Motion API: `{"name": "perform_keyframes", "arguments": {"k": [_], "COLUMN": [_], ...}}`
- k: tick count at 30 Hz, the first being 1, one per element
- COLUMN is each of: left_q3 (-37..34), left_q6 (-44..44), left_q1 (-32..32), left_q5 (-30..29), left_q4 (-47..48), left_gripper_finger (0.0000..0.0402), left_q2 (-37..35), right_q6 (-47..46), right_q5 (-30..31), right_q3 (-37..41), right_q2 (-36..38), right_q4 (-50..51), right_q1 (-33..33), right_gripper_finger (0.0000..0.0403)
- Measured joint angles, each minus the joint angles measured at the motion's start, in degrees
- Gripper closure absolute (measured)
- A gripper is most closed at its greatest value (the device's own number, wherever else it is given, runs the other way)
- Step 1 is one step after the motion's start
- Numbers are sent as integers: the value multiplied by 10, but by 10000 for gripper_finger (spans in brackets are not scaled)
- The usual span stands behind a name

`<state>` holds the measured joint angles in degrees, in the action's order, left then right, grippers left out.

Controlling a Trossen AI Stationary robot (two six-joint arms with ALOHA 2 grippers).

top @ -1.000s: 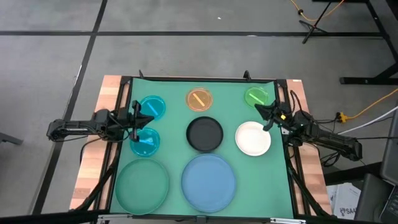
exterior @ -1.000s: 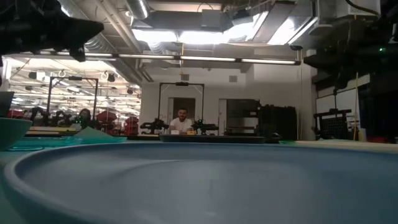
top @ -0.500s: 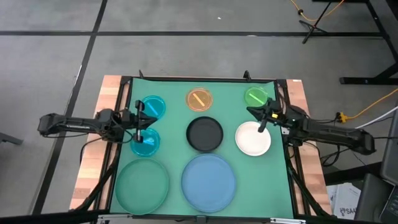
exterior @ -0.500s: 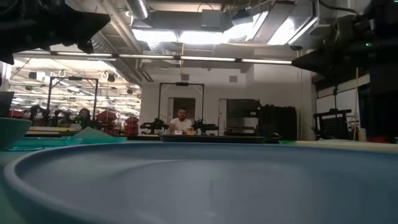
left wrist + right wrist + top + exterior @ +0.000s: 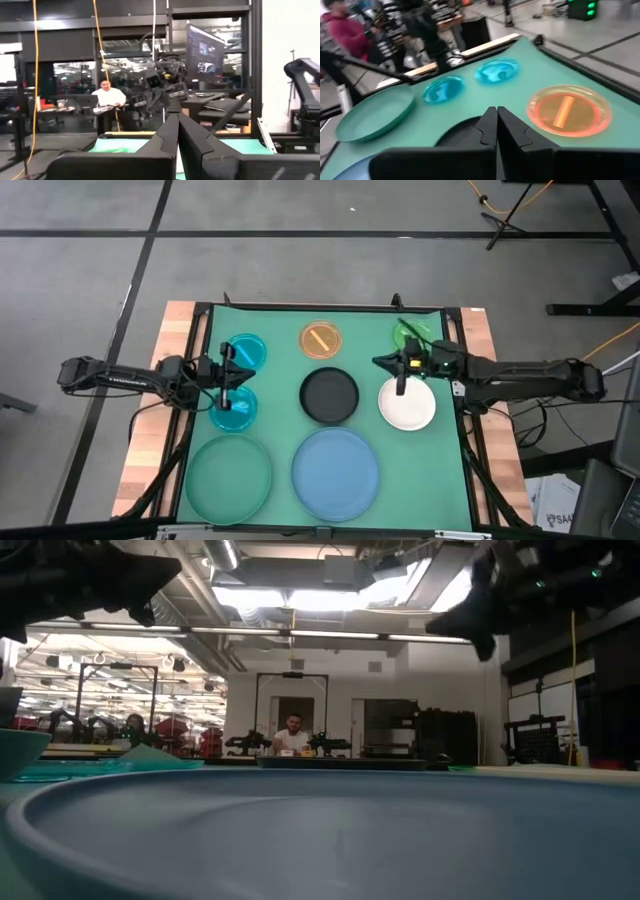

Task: Stack plastic plates
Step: Stack the green plate on top of the blue plate

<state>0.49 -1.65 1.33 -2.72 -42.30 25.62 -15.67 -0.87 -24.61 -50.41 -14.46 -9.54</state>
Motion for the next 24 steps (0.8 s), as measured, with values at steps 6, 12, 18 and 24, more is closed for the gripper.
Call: {"name": "perform_keyframes", "arguments": {"k": [6, 12, 18, 24], "left_q3": [0, 0, 0, 1], "left_q6": [0, 1, 16, 44], "left_q1": [-10, -10, -12, -38], "left_q5": [0, 4, 7, 3], "left_q4": [2, 2, 3, 3], "left_gripper_finger": [398, 398, 398, 398], "left_q2": [3, 3, 4, 26], "right_q6": [9, -23, -51, -63], "right_q5": [3, 3, 32, 31], "right_q3": [-52, -87, -105, -108], "right_q2": [-83, -143, -197, -282], "right_q4": [7, 9, -15, -110], "right_q1": [60, 113, 144, 164], "right_gripper_finger": [400, 400, 397, 326]}}
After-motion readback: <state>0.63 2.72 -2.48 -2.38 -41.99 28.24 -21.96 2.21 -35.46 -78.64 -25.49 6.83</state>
